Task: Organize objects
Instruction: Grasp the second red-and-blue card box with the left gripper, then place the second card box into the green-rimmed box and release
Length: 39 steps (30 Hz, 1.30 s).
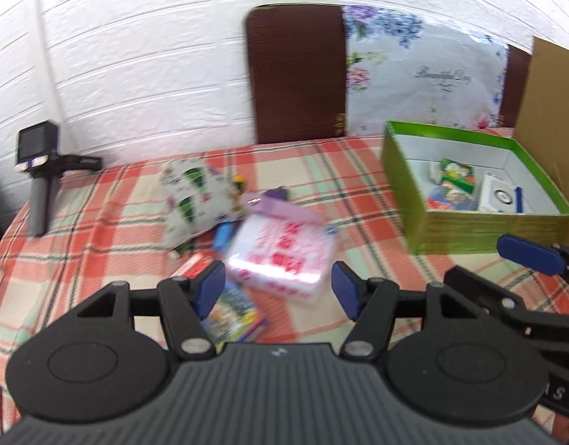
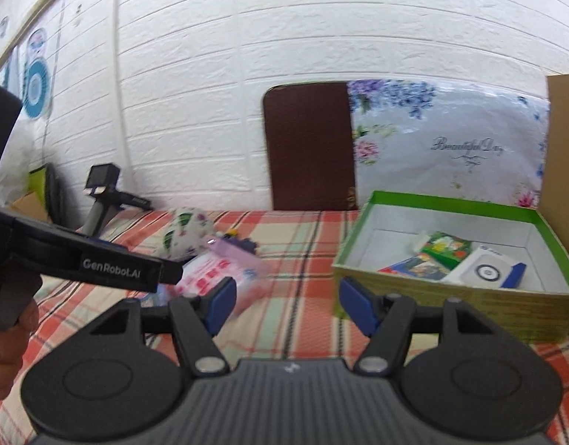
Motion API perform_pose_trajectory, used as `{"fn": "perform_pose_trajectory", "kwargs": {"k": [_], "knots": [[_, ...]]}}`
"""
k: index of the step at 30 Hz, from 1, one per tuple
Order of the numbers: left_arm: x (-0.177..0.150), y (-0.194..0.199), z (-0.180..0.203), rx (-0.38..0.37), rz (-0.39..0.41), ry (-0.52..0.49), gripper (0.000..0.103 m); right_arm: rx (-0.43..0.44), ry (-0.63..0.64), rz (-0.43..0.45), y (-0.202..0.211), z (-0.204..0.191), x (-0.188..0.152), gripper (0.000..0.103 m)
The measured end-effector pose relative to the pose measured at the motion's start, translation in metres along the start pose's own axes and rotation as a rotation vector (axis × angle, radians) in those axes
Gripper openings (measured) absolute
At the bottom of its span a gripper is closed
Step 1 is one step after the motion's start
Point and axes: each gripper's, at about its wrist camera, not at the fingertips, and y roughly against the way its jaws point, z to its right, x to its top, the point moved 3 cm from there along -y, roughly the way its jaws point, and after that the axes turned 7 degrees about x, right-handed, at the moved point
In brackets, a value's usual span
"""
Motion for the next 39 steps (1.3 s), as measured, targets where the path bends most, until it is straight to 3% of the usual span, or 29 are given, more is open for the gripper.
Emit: {"fn": "perform_pose_trajectory", "kwargs": {"k": [11,15,21,27,29,30,31,34,39], "knots": [[-0.042,-0.030,-0.097,0.052,-0.106,0.190,0.065,0.131,0.128,-0.146,-0.033,-0.061,-0.023,0.064],[-0.053,-0.039,-0.121,-0.022,-0.154,0.268,0.065,0.183,0.178,-0.198,-0.047,-0.078,-0.032,0.064],[-0.049,-0.063,-0.118,-0.204,-0.218,0.372,0.066,0.236,0.235,-0.260,-0.085,-0.095,-0.033,0.067],[-0.043,-0.090,-0.100,-0.228,-0.245,0.372,0.074,0.262,0.321,-0.301,-0.131,-0.116,-0.037,0.069],[-0.042,-0.091,-0.098,-0.222,-0.227,0.368,0.073,0.261,0.308,-0.306,-0.141,-0.118,-0.041,0.068],[-0.042,-0.091,-0.098,-0.221,-0.222,0.366,0.067,0.276,0.285,-0.304,-0.143,-0.116,-0.040,0.063],[-0.042,-0.092,-0.097,-0.231,-0.219,0.361,0.053,0.288,0.269,-0.307,-0.143,-0.115,-0.040,0.063],[-0.040,-0.087,-0.098,-0.261,-0.222,0.392,0.044,0.263,0.264,-0.292,-0.136,-0.116,-0.041,0.062],[-0.017,-0.056,-0.079,-0.283,-0.142,0.332,0.042,0.222,0.260,-0.180,-0.104,-0.106,-0.032,0.062]]}}
